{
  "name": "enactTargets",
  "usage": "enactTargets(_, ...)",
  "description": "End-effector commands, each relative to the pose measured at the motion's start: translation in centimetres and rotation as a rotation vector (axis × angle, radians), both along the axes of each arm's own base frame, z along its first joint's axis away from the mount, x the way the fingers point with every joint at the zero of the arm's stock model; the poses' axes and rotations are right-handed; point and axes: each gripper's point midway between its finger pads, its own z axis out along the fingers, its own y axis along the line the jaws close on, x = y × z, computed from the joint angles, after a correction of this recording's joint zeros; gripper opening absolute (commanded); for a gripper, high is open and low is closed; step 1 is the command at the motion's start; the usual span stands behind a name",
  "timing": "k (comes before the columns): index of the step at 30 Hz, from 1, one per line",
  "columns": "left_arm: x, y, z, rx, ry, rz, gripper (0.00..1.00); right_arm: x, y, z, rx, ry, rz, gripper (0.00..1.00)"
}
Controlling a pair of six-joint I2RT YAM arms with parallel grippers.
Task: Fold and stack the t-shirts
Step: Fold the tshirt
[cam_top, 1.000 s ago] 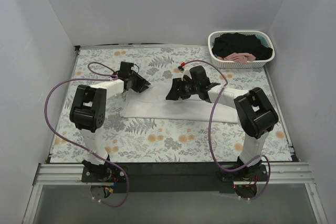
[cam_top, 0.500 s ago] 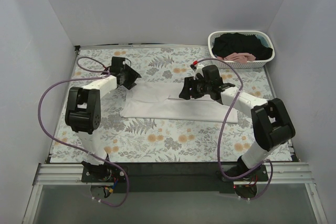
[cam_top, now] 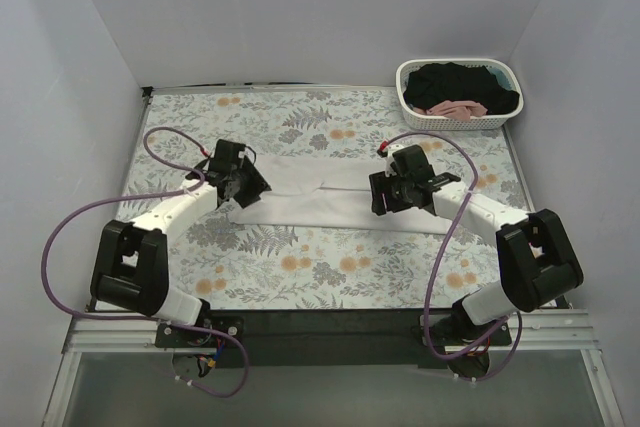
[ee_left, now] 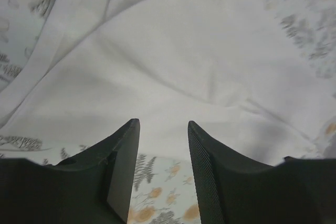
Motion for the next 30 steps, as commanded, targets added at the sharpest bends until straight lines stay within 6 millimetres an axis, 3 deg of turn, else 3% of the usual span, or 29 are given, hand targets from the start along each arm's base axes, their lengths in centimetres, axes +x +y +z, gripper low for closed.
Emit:
enactTargets(1,-4.7,1.2,-4.7,0.057,0.173,-0.003,0.40,-0.2,-2.1,-1.1,-0.107,-0.001,-0.033,0.67)
enactTargets(5,-4.5,2.1,-5.8,0.091,0.174,0.035,0.35,-0.8,-2.6,-2.5,-0.138,0.041,-0.029,0.67)
enactTargets(8,-3.6,2.7,-7.3,0.103,0.211,0.059,0.32,-2.3,-3.1,-3.9,-0.151,0.103,-0.025,0.68)
enactTargets(9,-3.6,3.0,-8.5,0.112,0.250,0.052,0.31,-3.2,-2.5,-4.1,-0.111,0.140,-0.021,0.68)
enactTargets(14,-0.5,5.5,-9.2,0.200,0.258,0.089,0.30,-8.1,-1.7,-5.8,-0.047,0.293,-0.018,0.68)
enactTargets(15,1.0,5.6,-8.3,0.203,0.237,0.089,0.29,-9.6,-1.6,-6.3,-0.038,0.339,-0.011,0.68)
enactTargets(16,1.5,5.9,-9.2,0.229,0.257,0.070,0.29,-10.9,-0.9,-6.3,-0.017,0.370,-0.008,0.68)
enactTargets(18,3.1,6.4,-9.0,0.266,0.245,0.068,0.30,-13.2,0.0,-6.4,0.016,0.430,0.016,0.67)
enactTargets(19,4.9,6.3,-9.1,0.284,0.235,0.047,0.31,-14.3,1.1,-5.9,0.031,0.437,0.040,0.67)
enactTargets(21,6.4,6.2,-9.3,0.296,0.231,0.029,0.31,-15.5,2.7,-5.1,0.061,0.447,0.076,0.67)
enactTargets(22,8.3,5.8,-8.3,0.292,0.192,0.029,0.32,-16.5,3.9,-4.6,0.070,0.445,0.121,0.67)
enactTargets(23,8.7,5.8,-9.6,0.299,0.214,0.017,0.33,-16.7,4.8,-4.0,0.087,0.447,0.129,0.67)
enactTargets(24,9.5,5.5,-9.5,0.294,0.204,0.009,0.34,-17.5,5.9,-3.6,0.087,0.446,0.174,0.67)
enactTargets(28,12.5,4.7,-8.6,0.285,0.151,-0.007,0.39,-16.5,9.4,-0.7,0.130,0.395,0.277,0.67)
enactTargets(30,13.7,4.5,-5.5,0.271,0.079,-0.002,0.44,-14.4,11.3,1.7,0.158,0.302,0.337,0.68)
